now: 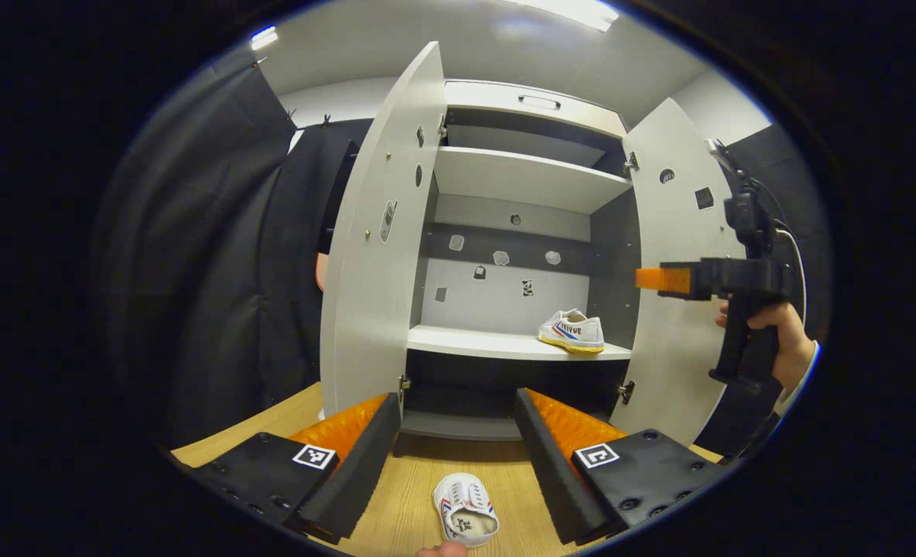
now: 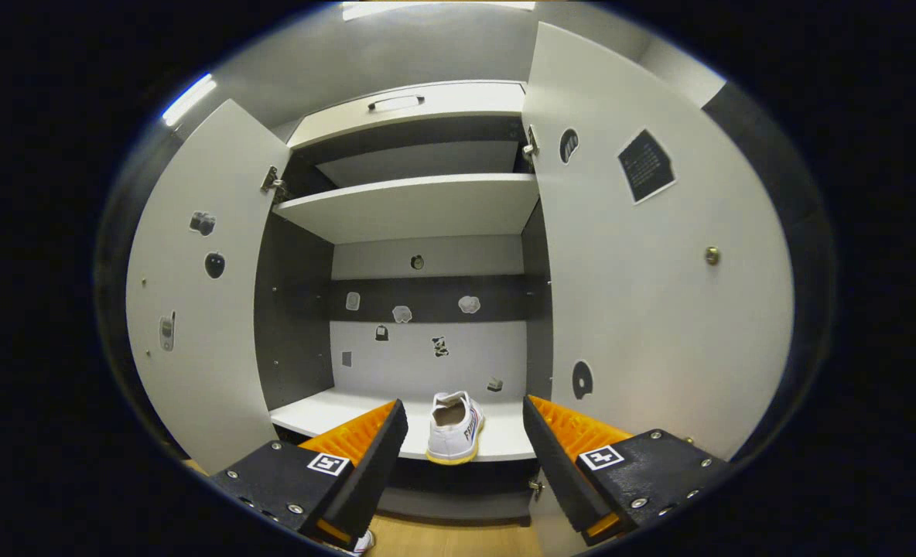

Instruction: Grab one shoe with the right hand and put it into the shoe cabinet, grab the other shoe with the left hand and put it into the shoe cabinet; then close the right door with the right hand and the left door with the left hand.

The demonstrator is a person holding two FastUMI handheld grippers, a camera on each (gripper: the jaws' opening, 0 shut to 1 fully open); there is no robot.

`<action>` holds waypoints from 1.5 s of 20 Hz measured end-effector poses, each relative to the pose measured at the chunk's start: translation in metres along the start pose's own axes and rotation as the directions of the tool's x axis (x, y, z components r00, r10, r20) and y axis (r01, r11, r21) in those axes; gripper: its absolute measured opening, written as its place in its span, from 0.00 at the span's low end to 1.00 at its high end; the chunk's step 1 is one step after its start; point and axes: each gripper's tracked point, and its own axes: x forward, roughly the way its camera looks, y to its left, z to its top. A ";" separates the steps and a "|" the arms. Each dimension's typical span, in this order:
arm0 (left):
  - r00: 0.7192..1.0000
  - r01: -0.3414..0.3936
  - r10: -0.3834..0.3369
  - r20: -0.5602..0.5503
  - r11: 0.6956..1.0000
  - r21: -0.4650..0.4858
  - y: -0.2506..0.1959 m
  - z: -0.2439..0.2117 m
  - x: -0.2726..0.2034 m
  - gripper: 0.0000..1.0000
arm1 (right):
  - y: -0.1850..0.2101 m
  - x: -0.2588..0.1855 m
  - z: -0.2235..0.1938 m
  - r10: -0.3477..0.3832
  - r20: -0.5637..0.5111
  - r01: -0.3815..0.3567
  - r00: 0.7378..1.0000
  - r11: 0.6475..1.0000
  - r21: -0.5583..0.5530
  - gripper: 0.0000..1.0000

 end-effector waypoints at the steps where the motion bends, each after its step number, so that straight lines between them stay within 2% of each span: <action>1: 1.000 0.003 -0.003 -0.001 1.000 0.007 -0.002 -0.001 0.000 0.96 | 0.000 -0.016 -0.006 0.002 0.007 -0.002 1.000 1.000 -0.027 0.92; 2: 1.000 0.005 -0.005 -0.003 1.000 0.011 -0.003 -0.002 -0.001 0.99 | 0.004 -0.031 -0.011 0.007 0.009 -0.007 1.000 0.999 -0.041 0.92; 3: 1.000 0.008 -0.008 -0.008 1.000 0.012 -0.005 -0.004 0.000 0.96 | 0.008 -0.044 -0.017 0.014 0.008 -0.013 1.000 0.999 -0.042 0.92; 9: 0.996 0.014 -0.014 -0.084 1.000 0.001 -0.007 -0.035 0.003 0.96 | 0.022 -0.103 -0.052 0.042 -0.019 -0.042 0.999 0.999 0.006 0.92; 11: 0.990 0.020 -0.015 -0.142 0.999 0.033 -0.003 -0.060 0.007 0.96 | 0.027 -0.114 -0.063 0.059 -0.026 -0.058 0.998 0.998 0.017 0.92; 13: 0.971 0.022 -0.003 -0.241 0.997 0.077 0.005 -0.098 0.013 0.99 | 0.027 -0.121 -0.069 0.063 -0.035 -0.063 0.997 0.998 0.015 0.92; 14: 0.950 0.046 -0.019 -0.313 0.996 0.077 0.006 -0.125 0.014 0.96 | 0.026 -0.123 -0.070 0.064 -0.035 -0.064 0.997 0.998 0.012 0.92; 16: 0.878 0.091 -0.068 -0.474 0.995 0.027 0.003 -0.184 0.014 0.97 | 0.025 -0.128 -0.075 0.066 -0.044 -0.066 0.997 0.998 0.010 0.92; 18: 0.803 0.101 -0.076 -0.591 0.995 0.008 0.007 -0.236 0.014 0.97 | 0.022 -0.132 -0.080 0.063 -0.064 -0.062 0.996 0.998 0.014 0.93; 19: 0.775 0.100 -0.066 -0.628 0.995 0.019 0.012 -0.255 0.016 0.98 | 0.019 -0.134 -0.083 0.060 -0.072 -0.059 0.996 0.998 0.017 0.92; 21: 0.734 0.104 -0.036 -0.678 0.993 0.059 0.019 -0.285 0.017 0.98 | 0.013 -0.137 -0.087 0.051 -0.089 -0.049 0.995 0.999 0.022 0.92; 22: 0.723 0.101 -0.013 -0.691 0.991 0.087 0.025 -0.297 0.020 0.98 | 0.010 -0.137 -0.088 0.044 -0.093 -0.042 0.995 0.999 0.024 0.93; 24: 0.713 0.105 0.018 -0.701 0.986 0.132 0.032 -0.317 0.028 0.98 | 0.001 -0.140 -0.089 0.021 -0.104 -0.019 0.994 1.000 0.015 0.92; 28: 0.748 0.068 0.017 -0.664 0.992 0.102 0.033 -0.337 0.061 0.99 | -0.011 -0.147 -0.087 -0.005 -0.104 0.004 0.995 1.000 -0.010 0.92; 30: 0.742 0.030 0.034 -0.670 0.996 0.084 0.038 -0.351 0.071 0.98 | -0.016 -0.150 -0.093 -0.016 -0.121 0.013 0.993 0.999 -0.030 0.92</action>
